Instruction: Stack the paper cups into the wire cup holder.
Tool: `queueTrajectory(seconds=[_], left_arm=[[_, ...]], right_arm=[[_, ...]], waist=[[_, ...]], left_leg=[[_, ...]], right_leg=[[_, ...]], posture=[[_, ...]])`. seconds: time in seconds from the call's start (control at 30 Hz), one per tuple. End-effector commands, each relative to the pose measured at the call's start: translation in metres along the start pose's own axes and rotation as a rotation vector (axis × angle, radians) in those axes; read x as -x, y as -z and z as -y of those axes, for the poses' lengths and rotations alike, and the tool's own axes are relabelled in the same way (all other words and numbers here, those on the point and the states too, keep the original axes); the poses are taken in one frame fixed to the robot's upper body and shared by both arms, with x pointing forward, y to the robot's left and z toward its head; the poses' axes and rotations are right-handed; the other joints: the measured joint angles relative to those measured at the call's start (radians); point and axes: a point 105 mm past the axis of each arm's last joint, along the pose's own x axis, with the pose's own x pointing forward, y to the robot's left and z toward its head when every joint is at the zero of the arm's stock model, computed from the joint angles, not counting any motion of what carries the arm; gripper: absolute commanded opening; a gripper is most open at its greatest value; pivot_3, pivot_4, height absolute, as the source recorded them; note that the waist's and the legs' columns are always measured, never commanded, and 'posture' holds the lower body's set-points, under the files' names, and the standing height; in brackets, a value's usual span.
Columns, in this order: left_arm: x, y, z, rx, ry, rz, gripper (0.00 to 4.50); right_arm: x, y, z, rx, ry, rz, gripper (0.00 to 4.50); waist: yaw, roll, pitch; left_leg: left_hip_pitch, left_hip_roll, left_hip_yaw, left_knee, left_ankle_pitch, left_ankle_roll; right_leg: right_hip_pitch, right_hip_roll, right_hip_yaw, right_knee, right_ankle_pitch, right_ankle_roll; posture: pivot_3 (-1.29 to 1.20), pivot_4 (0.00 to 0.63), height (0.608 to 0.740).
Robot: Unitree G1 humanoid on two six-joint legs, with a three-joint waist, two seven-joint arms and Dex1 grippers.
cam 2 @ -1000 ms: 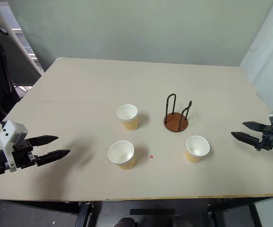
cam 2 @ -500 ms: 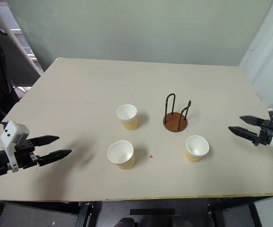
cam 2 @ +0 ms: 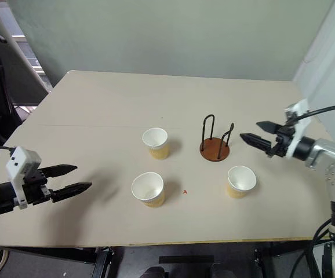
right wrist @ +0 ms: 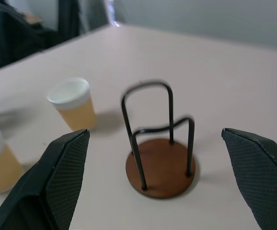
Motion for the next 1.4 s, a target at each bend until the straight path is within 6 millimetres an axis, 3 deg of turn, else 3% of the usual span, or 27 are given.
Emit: queueTrajectory(seconds=[0.03, 0.2, 0.43, 0.8, 0.9, 1.23, 1.27, 1.4], left_arm=[[0.000, -0.021, 0.004, -0.060, 0.007, 0.054, 4.47], [-0.002, -0.030, 0.006, -0.081, 0.012, 0.076, 4.47], [-0.003, -0.026, 0.008, -0.071, -0.010, 0.075, 4.47], [0.002, -0.023, 0.008, -0.065, -0.038, 0.079, 4.47], [0.003, -0.023, 0.007, -0.066, -0.048, 0.077, 4.50], [0.004, -0.023, 0.005, -0.067, -0.060, 0.077, 4.50], [0.004, -0.023, 0.005, -0.068, -0.061, 0.076, 4.50], [0.003, -0.024, 0.004, -0.073, -0.060, 0.076, 4.50]], right_arm=[[-0.007, -0.008, -0.014, -0.004, -0.028, -0.010, 4.50], [-0.030, -0.007, -0.029, -0.046, -0.068, -0.011, 4.50], [-0.052, -0.001, -0.038, -0.020, -0.058, -0.042, 4.50], [-0.075, -0.005, -0.024, -0.006, 0.031, 0.017, 4.50], [-0.081, -0.012, -0.022, -0.002, 0.037, 0.036, 3.87], [-0.081, -0.011, -0.024, 0.015, 0.013, 0.027, 0.23], [-0.080, -0.010, -0.025, 0.019, 0.006, 0.022, 0.02], [-0.071, -0.005, -0.038, 0.042, -0.097, -0.010, 0.02]], waist=[[0.000, 0.000, 0.000], [-0.007, 0.000, 0.000], [-0.012, 0.000, 0.000], [-0.011, 0.000, 0.000], [-0.011, 0.000, 0.000], [-0.007, -0.001, 0.000], [-0.007, 0.000, 0.000], [-0.004, -0.001, 0.000]], left_leg=[[-0.001, 0.000, 0.000, 0.000, 0.000, 0.000], [-0.002, 0.000, 0.000, 0.000, 0.000, -0.003], [-0.002, 0.001, 0.000, 0.000, 0.000, -0.003], [-0.006, 0.001, -0.001, 0.000, 0.000, -0.003], [-0.006, 0.001, 0.000, 0.000, 0.000, -0.004], [-0.015, 0.001, -0.001, 0.001, 0.001, -0.006], [-0.015, 0.001, -0.001, 0.001, 0.001, -0.006], [-0.015, 0.001, -0.001, 0.001, 0.001, -0.007]], right_leg=[[-0.001, 0.000, 0.000, 0.000, 0.000, 0.000], [-0.003, 0.001, 0.000, 0.000, 0.000, 0.000], [-0.005, 0.001, 0.000, 0.001, 0.000, 0.001], [-0.009, 0.001, 0.000, 0.002, 0.001, 0.001], [-0.011, 0.001, 0.000, 0.003, 0.001, 0.001], [-0.018, 0.000, 0.000, 0.002, 0.001, 0.002], [-0.018, 0.000, 0.000, 0.003, 0.001, 0.002], [-0.018, 0.000, 0.000, 0.003, 0.001, 0.002]], posture=[[0.00, 0.150, 0.740], [0.00, 0.150, 0.740], [0.00, 0.150, 0.740], [0.00, 0.150, 0.740], [0.00, 0.150, 0.740], [0.00, 0.150, 0.740], [0.00, 0.150, 0.740], [0.00, 0.150, 0.740]])
